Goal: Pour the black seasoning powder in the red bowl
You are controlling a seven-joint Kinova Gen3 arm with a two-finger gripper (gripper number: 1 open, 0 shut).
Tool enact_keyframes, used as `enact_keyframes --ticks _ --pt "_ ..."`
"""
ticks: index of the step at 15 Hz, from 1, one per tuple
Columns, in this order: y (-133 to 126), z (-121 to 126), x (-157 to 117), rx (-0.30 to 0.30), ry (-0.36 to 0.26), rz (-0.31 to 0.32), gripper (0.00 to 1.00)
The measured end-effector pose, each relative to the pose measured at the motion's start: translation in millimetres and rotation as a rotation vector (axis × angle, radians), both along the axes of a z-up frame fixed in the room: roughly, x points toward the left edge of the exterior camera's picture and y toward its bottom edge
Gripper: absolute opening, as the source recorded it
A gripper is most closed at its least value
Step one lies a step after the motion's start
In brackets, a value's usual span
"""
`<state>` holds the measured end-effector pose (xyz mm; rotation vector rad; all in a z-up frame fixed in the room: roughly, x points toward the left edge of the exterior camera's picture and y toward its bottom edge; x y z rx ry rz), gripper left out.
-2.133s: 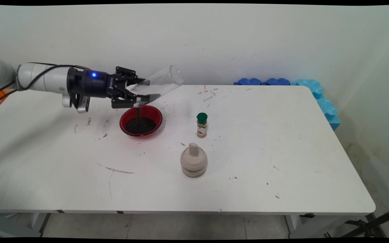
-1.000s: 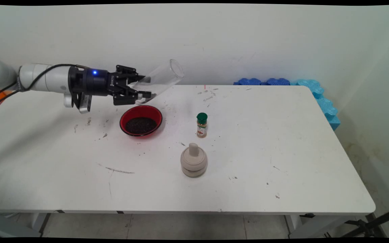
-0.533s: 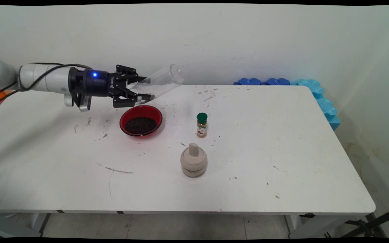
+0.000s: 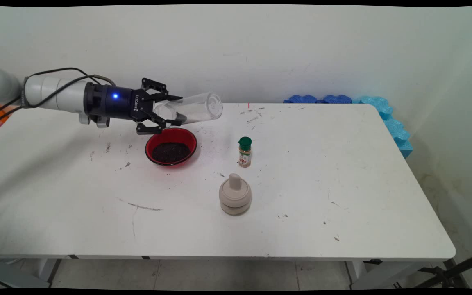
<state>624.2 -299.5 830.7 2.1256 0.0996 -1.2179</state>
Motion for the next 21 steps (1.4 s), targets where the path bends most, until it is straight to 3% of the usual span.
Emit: enact_keyframes --ticks 14,21 --pt "-5.2 26.4 2.3 -0.375 -0.363 -0.221 0.00" --pt "1.3 39.8 -1.5 -0.588 -0.539 -0.370 0.00"
